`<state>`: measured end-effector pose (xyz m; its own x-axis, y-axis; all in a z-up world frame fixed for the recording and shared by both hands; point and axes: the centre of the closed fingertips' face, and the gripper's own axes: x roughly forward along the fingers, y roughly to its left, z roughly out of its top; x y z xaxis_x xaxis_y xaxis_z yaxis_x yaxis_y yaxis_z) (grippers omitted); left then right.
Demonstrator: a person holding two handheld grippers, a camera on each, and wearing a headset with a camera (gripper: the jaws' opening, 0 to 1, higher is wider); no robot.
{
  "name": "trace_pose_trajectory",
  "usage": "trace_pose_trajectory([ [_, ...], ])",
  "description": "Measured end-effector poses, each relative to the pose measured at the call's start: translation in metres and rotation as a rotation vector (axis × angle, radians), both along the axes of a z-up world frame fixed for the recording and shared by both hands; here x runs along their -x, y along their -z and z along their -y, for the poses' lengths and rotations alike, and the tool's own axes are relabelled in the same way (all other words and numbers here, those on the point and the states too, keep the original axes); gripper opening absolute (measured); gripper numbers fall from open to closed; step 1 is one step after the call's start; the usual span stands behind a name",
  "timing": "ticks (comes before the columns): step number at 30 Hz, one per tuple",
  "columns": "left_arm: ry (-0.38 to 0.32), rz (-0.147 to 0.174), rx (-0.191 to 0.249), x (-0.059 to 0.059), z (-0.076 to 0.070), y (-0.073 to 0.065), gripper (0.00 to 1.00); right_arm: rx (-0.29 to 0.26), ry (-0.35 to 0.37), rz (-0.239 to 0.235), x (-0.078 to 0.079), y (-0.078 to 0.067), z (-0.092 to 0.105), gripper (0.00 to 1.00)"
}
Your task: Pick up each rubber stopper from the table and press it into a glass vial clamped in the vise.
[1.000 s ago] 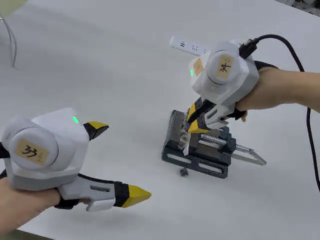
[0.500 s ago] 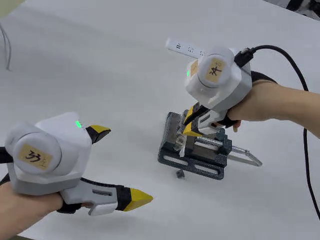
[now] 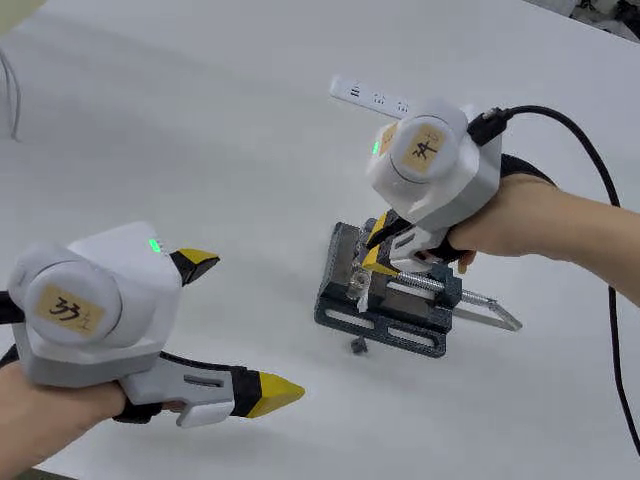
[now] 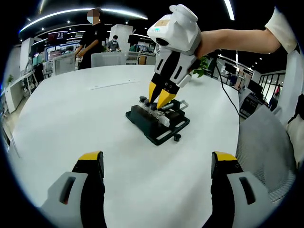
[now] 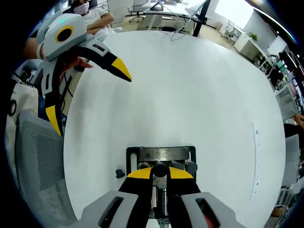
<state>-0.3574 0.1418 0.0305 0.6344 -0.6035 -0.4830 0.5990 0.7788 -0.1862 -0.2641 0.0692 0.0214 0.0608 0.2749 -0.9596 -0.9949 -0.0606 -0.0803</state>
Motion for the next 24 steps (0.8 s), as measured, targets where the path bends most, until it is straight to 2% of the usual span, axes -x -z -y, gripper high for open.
trace_pose_trajectory([
  [7,0.001,-0.006,0.000,0.001,0.000,0.002,0.93,-0.021,-0.008,0.000,-0.001,0.000,-0.001,0.07],
  [16,0.003,-0.007,0.000,0.001,0.000,0.002,0.92,-0.014,-0.032,0.008,0.000,-0.001,-0.002,0.10],
  [21,0.004,-0.005,0.000,0.001,0.000,0.001,0.92,-0.024,-0.044,0.013,-0.003,-0.013,-0.002,0.15],
  [24,0.004,-0.004,-0.001,0.001,-0.001,0.001,0.92,-0.048,-0.036,-0.060,0.003,-0.021,-0.003,0.12],
])
